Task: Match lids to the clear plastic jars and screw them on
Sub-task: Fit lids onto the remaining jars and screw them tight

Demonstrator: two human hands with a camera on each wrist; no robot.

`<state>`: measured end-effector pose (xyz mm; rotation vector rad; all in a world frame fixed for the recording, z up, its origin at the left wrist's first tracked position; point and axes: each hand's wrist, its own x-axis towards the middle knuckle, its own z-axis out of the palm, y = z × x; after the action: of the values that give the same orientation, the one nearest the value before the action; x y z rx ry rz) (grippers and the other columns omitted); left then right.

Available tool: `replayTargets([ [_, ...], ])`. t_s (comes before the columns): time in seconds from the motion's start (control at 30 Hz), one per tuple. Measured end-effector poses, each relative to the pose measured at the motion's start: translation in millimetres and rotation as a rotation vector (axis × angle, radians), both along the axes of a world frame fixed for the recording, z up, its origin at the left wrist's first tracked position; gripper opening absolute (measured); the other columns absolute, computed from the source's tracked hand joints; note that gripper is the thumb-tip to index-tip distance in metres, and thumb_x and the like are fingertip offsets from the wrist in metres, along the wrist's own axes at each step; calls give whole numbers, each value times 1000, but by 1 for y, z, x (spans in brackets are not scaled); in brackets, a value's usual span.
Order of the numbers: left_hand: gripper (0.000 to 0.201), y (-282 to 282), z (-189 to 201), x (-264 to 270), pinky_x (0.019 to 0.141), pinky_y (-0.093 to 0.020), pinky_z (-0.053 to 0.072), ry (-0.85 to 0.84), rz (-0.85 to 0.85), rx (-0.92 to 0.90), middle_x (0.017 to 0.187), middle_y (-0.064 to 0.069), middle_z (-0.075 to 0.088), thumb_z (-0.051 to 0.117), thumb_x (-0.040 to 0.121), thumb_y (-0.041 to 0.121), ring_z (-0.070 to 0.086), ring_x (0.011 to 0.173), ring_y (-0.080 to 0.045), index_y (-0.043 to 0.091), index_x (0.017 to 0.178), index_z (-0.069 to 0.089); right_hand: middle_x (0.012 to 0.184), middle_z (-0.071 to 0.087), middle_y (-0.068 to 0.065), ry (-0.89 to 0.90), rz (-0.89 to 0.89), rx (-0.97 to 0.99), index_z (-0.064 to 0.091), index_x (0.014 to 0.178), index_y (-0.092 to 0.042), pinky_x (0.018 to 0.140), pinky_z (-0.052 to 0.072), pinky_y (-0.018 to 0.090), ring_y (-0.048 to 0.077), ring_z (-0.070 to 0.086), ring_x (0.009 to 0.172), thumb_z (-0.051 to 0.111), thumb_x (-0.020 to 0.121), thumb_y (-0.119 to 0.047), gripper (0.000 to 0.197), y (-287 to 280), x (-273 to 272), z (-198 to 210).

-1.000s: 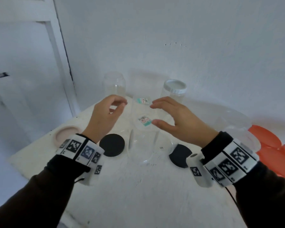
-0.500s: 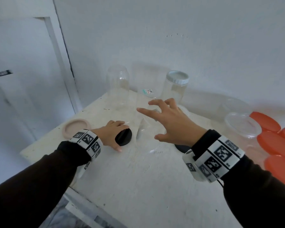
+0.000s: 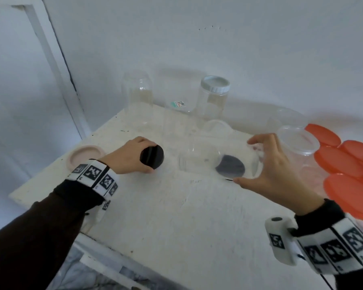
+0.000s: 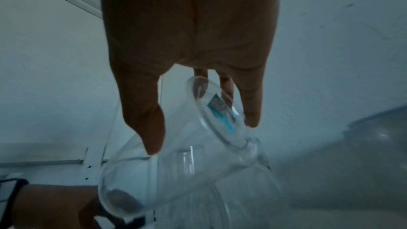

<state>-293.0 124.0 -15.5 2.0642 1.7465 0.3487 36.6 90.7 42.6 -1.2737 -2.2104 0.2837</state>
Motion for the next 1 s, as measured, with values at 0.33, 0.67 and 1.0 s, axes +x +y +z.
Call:
replayTargets([
  [0.33, 83, -22, 50, 47, 90, -8, 36, -408, -164, 213, 125, 17, 46, 63, 53, 63, 44, 113, 7, 33, 129, 47, 112, 53, -2, 349, -332, -175, 44, 106, -20, 84, 47, 26, 12, 52, 107, 82, 56, -38, 66, -28, 41, -36],
  [0.67, 74, -15, 59, 118, 90, -11, 40, -544, -320, 262, 131, 18, 47, 65, 59, 59, 43, 116, 10, 30, 125, 48, 114, 36, -6, 215, -357, -387, 37, 123, -28, 91, 47, 36, 9, 45, 106, 83, 60, -37, 79, -36, 68, -65],
  [1.0, 70, -12, 66, 167, 93, -17, 41, -587, -366, 286, 131, 13, 47, 64, 63, 58, 45, 118, 2, 28, 124, 48, 121, 44, -9, 239, -281, -474, 32, 120, -30, 95, 39, 26, 10, 44, 113, 82, 62, -37, 76, -39, 89, -69],
])
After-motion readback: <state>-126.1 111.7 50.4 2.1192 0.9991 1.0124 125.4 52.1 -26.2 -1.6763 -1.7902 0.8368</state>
